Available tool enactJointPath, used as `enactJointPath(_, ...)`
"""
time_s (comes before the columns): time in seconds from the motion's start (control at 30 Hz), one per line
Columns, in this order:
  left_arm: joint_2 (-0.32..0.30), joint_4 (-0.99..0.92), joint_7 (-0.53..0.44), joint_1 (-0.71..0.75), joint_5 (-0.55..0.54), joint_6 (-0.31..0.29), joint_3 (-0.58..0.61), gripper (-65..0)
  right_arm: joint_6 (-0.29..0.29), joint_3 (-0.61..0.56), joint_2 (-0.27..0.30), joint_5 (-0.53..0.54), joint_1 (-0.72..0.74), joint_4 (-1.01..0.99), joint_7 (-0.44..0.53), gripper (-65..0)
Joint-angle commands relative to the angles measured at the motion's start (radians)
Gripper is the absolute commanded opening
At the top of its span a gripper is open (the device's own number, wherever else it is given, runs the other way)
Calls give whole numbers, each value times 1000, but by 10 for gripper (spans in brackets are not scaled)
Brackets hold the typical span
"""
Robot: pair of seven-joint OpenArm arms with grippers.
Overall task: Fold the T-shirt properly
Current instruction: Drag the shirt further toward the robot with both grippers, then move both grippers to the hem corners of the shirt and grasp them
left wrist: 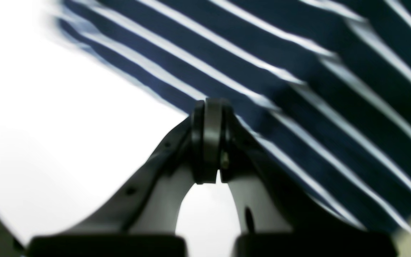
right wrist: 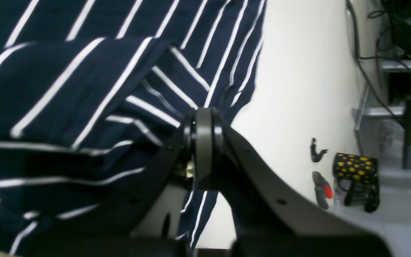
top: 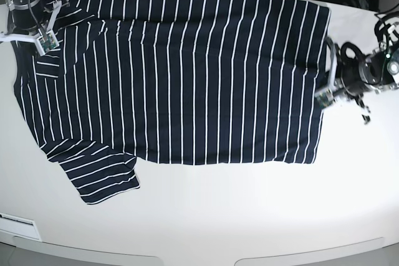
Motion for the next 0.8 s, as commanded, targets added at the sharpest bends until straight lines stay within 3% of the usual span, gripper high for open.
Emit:
enactJointPath(0.0, -3, -22, -25, -14, 20, 19, -29, -650, -11, 10, 14, -17, 14, 16, 13, -650)
enactJointPath(0.17, 104, -272, -98, -23, 23, 24, -139, -650, -11, 10, 14, 0, 82, 16, 13, -650)
enactJointPath(0.3, 237, -550, -103, -81, -118, 18, -280, -650, -6, 10, 14, 2, 108, 16, 15, -650)
enactJointPath(0.47, 381, -901, -73, -198, -344, -172, -448, -650, -8, 9, 14, 3, 116, 16, 18, -650)
enactJointPath(0.6, 457, -1111, -9, -298, -429, -216, -477, -643, -5, 9, 14, 3, 117, 16, 18, -650)
enactJointPath(0.7, 502, -1203, 51, -347, -463, -218, -476, -356, 16, 9, 14, 3, 116, 16, 18, -650)
enactJointPath(0.73, 517, -1223, 67, -360, -462, -218, -476, -316, 19, 9, 14, 9, 117, 16, 18, -650)
enactJointPath(0.77, 531, -1240, 84, -372, -463, -219, -476, -317, 18, 9, 14, 17, 117, 16, 18, -650)
